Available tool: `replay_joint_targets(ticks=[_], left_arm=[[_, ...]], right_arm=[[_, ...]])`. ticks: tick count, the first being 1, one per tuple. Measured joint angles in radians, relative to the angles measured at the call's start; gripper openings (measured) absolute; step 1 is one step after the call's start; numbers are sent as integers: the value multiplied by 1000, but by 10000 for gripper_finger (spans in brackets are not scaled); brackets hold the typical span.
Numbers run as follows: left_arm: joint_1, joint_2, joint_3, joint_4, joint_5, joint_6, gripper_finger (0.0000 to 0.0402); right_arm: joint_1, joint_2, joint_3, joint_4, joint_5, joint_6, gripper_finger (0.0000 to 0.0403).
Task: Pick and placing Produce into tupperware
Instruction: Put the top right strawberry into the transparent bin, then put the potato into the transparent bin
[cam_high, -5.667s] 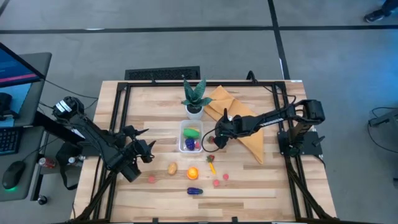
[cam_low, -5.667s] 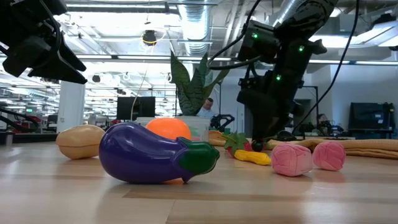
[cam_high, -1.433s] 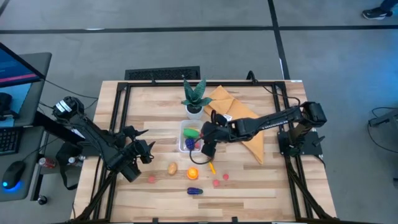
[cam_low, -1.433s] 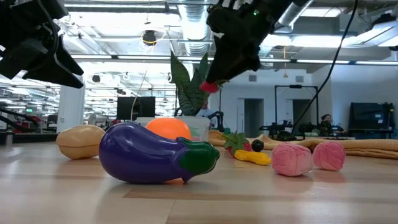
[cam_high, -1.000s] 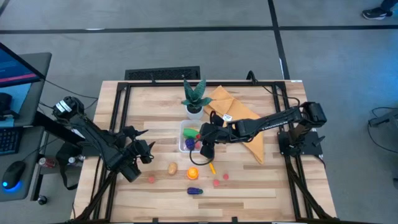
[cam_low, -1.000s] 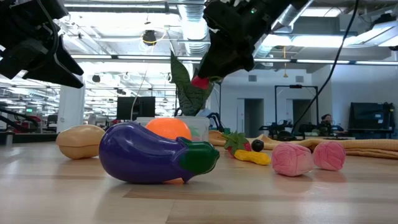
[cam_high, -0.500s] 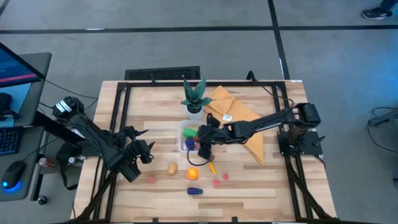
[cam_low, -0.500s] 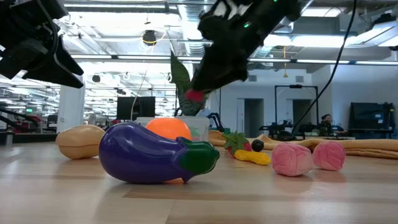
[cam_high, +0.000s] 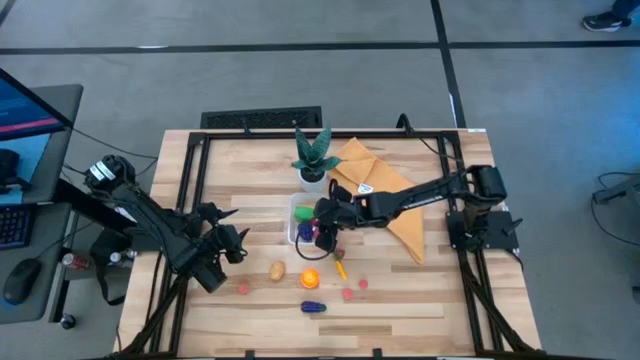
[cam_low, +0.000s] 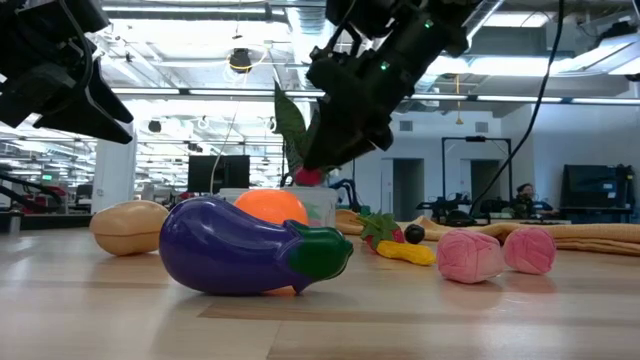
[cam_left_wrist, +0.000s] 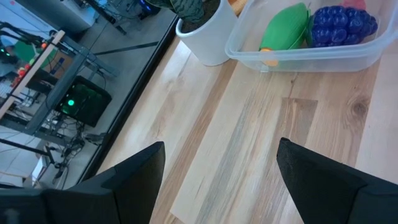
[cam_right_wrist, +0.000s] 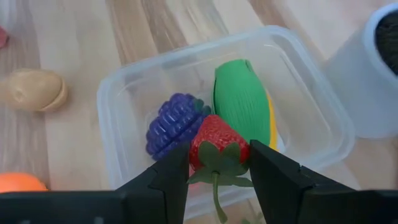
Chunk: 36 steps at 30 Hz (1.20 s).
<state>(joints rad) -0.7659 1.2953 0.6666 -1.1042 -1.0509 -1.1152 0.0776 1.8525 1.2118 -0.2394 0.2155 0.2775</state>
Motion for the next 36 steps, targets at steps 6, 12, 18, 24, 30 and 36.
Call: replay_joint_targets(ticks=[6, 12, 18, 24, 30, 36], left_arm=[[0, 0, 0, 0, 0, 0, 300], [0, 0, 0, 2, -1, 3, 300], [0, 0, 0, 4, -1, 3, 300], [0, 0, 0, 4, -2, 3, 300], [0, 0, 0, 88, -1, 60, 300], [0, 0, 0, 349, 84, 306, 300]], right_arm=[[-2, 18, -1, 10, -18, 0, 156], [-2, 49, -3, 13, -59, 8, 177], [-2, 66, 0, 37, -59, 6, 213], [0, 35, 20, 12, -58, -18, 239], [40, -36, 52, -52, -47, -84, 239], [103, -124, 55, -183, 97, -179, 240]])
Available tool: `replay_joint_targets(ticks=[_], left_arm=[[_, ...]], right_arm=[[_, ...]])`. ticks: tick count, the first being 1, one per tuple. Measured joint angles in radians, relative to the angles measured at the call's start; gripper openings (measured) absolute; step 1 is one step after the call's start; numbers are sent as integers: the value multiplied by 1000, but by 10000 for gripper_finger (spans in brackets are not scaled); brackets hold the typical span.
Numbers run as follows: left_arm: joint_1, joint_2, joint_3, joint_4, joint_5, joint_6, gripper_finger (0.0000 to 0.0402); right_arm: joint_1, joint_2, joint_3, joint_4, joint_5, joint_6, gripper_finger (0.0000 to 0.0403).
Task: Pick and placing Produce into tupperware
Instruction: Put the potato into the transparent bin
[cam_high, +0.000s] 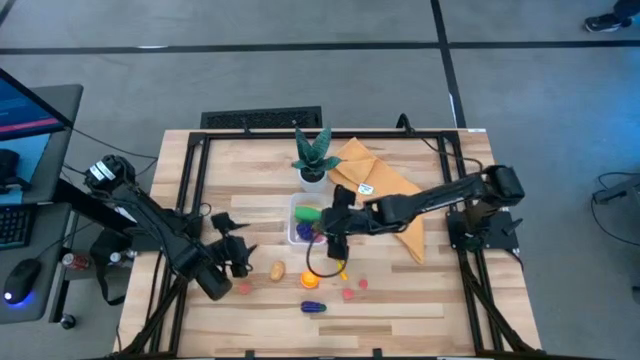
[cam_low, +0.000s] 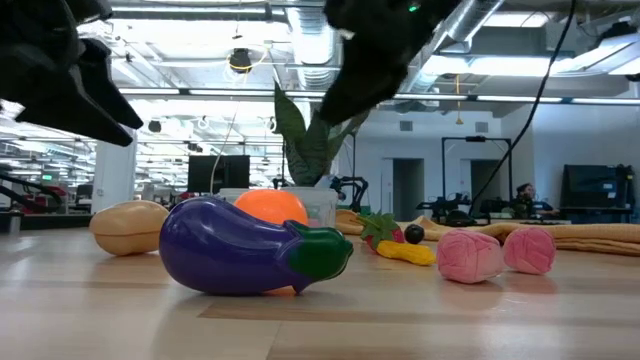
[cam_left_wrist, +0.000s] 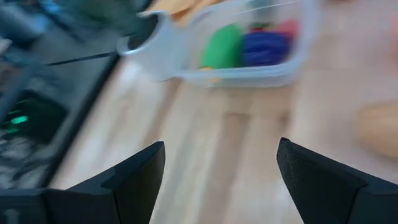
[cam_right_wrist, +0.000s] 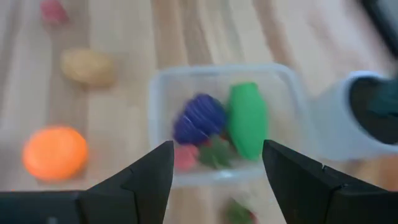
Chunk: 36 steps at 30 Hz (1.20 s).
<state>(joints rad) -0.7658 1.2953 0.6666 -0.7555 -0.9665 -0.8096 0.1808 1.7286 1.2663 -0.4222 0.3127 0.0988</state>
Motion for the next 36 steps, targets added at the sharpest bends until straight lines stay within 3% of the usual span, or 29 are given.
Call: replay_joint_targets(ticks=[6, 10, 15, 24, 32, 36], left_arm=[[0, 0, 0, 288, 98, 258, 300], [2, 0, 0, 395, 97, 300, 300], [20, 0, 0, 438, 137, 101, 300], [197, 0, 0, 489, 487, -336, 300], [295, 0, 0, 449, 609, -409, 300], [328, 0, 0, 413, 648, -422, 300]], right_arm=[[64, -63, 0, -222, 186, -8, 240], [94, -85, 0, -387, 326, 110, 240], [108, -89, -1, -610, 433, 296, 240], [128, -89, -1, -937, 591, 715, 240], [186, -89, -2, -1151, 638, 944, 240], [220, -97, -15, -1144, 670, 956, 240]])
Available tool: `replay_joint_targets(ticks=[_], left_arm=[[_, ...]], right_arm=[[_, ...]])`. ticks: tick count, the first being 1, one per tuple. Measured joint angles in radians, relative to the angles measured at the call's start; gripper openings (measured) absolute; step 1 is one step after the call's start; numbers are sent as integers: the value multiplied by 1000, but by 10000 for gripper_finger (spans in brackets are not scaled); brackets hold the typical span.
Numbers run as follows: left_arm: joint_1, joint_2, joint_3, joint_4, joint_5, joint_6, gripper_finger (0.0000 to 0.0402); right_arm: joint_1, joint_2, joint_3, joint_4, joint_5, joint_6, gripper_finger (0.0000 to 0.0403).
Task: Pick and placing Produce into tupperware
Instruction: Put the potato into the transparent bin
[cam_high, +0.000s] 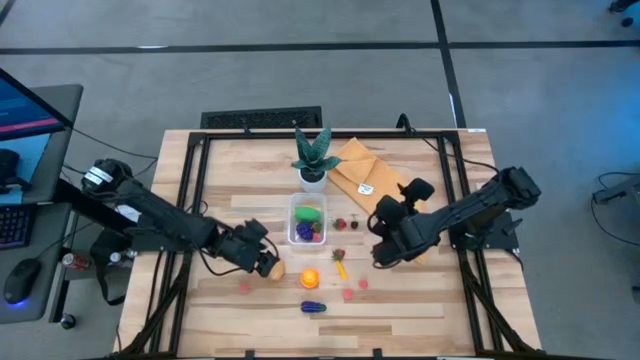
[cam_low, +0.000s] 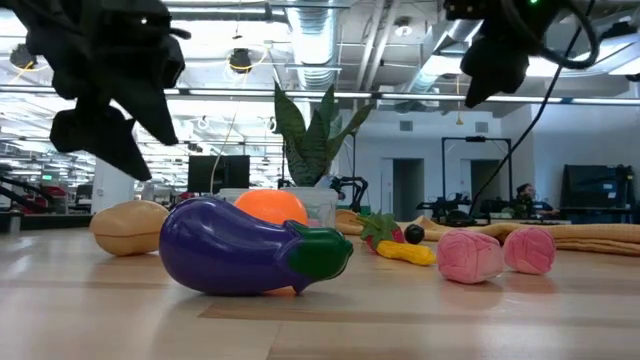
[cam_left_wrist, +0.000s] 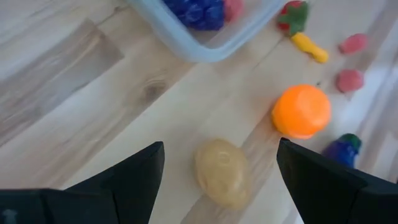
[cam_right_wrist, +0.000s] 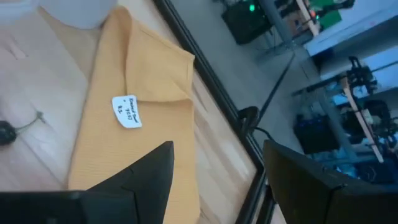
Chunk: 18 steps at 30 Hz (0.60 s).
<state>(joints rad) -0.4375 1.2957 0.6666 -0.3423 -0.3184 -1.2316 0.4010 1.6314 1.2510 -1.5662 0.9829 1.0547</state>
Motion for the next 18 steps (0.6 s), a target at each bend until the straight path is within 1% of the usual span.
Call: replay_joint_targets(ticks=[2, 7, 11, 14, 16, 18], left_arm=[[12, 0, 0, -19, 13, -12, 300], [16, 1, 0, -4, 26, -22, 300], [11, 46, 0, 21, 37, -34, 300], [11, 115, 0, 93, 99, -35, 300], [11, 153, 5, 120, 147, -24, 300], [11, 185, 28, 125, 169, -17, 300]], right_arm=[[12, -7, -9, -4, 17, 24, 240], [26, -28, -55, 0, 14, 69, 240], [31, -56, -98, -5, 12, 122, 240], [38, -81, -128, -5, 0, 156, 240], [46, -95, -135, -5, -1, 163, 240], [61, -108, -144, -5, -4, 172, 240]])
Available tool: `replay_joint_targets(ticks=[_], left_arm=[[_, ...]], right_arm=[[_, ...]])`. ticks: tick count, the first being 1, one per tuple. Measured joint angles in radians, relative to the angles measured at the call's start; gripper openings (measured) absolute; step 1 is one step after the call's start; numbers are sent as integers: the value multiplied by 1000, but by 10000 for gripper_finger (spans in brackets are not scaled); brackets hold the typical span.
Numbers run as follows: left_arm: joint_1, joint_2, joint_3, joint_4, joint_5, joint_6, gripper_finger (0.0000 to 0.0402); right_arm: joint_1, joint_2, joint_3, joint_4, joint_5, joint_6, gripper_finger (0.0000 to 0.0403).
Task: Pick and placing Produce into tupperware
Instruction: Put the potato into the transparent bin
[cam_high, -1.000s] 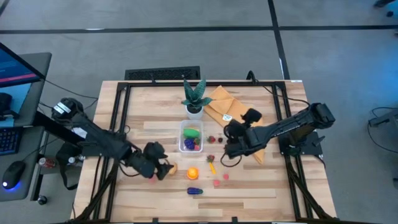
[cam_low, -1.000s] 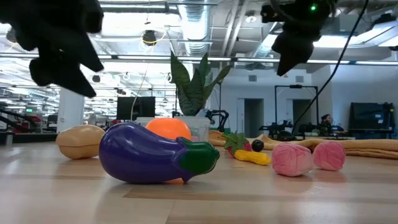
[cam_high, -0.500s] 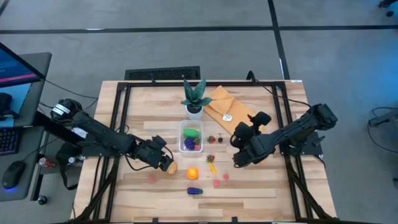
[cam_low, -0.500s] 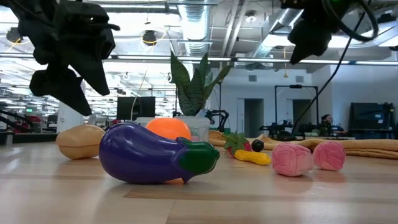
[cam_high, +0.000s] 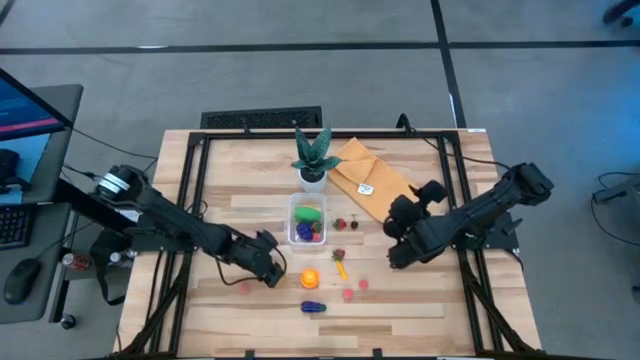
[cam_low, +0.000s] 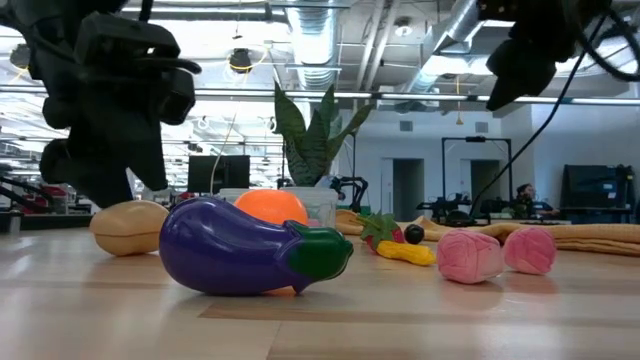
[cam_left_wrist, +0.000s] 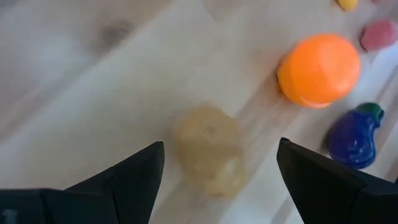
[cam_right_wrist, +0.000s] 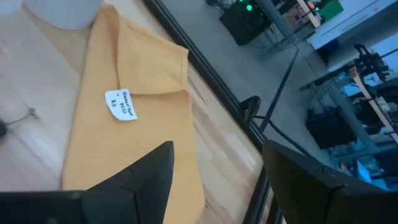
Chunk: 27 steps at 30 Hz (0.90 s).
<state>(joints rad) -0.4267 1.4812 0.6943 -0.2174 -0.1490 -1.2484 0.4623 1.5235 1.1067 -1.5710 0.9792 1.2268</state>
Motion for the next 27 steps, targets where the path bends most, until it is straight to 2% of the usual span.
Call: replay_joint_targets(ticks=[15, 21, 27], left_arm=[[1, 190, 142, -100, 50, 82, 300], [1, 211, 207, -219, -1, 130, 300], [2, 210, 218, -263, -40, 154, 300]], right_arm=[[121, -14, -1, 6, 9, 57, 240], [127, -14, -1, 12, 14, 63, 240], [127, -14, -1, 14, 16, 67, 240]])
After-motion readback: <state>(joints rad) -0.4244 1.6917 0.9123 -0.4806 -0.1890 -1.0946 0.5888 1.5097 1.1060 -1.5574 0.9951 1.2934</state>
